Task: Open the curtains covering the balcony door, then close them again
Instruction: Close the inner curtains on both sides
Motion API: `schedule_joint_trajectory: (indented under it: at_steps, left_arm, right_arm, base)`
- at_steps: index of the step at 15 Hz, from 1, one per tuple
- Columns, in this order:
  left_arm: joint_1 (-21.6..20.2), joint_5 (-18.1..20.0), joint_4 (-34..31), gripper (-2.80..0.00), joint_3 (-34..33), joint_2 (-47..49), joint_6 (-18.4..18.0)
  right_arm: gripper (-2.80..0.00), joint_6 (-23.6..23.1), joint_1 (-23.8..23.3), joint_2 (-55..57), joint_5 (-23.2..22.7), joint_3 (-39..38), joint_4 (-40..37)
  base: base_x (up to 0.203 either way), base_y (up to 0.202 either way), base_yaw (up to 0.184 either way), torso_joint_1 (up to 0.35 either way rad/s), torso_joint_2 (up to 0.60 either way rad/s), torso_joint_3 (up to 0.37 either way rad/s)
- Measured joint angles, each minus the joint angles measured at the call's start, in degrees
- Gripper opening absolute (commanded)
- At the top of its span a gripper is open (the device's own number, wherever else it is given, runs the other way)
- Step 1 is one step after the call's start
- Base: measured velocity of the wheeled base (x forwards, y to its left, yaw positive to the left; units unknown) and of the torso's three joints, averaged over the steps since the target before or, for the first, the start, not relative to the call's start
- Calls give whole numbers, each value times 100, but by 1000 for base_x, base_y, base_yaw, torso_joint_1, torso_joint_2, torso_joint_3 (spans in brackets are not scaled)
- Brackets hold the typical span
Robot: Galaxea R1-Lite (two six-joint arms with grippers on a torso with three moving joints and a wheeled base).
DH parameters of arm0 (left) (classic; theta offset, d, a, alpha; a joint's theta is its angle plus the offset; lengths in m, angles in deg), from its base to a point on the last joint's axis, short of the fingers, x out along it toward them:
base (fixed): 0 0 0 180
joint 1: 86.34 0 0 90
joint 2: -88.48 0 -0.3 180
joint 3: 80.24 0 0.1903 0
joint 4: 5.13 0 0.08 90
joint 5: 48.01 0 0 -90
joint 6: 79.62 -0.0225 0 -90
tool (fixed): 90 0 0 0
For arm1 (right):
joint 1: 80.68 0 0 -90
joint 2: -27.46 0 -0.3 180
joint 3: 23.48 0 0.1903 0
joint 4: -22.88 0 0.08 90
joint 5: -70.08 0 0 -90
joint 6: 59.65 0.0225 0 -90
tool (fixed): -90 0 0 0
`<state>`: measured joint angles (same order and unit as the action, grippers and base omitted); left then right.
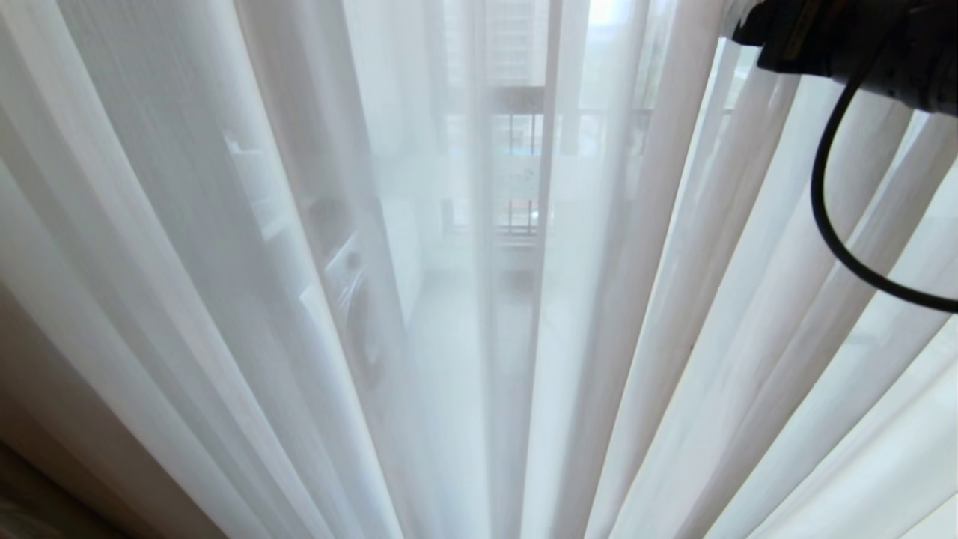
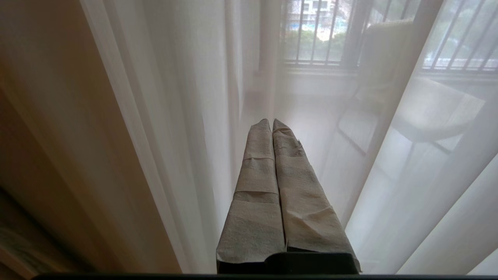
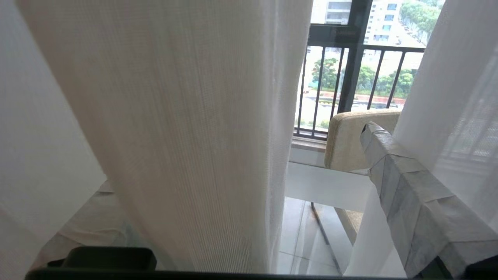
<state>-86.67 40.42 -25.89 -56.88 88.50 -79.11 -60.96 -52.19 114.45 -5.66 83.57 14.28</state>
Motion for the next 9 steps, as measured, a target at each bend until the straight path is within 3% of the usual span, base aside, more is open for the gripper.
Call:
schedule_joint_trajectory:
  at_steps: [9]
  left_arm:
    - [0,1,0,-280,0,0,0]
  right_arm:
    - [0,13,-110,896,0,841,411]
  base:
    - [0,0,0,0,0,0]
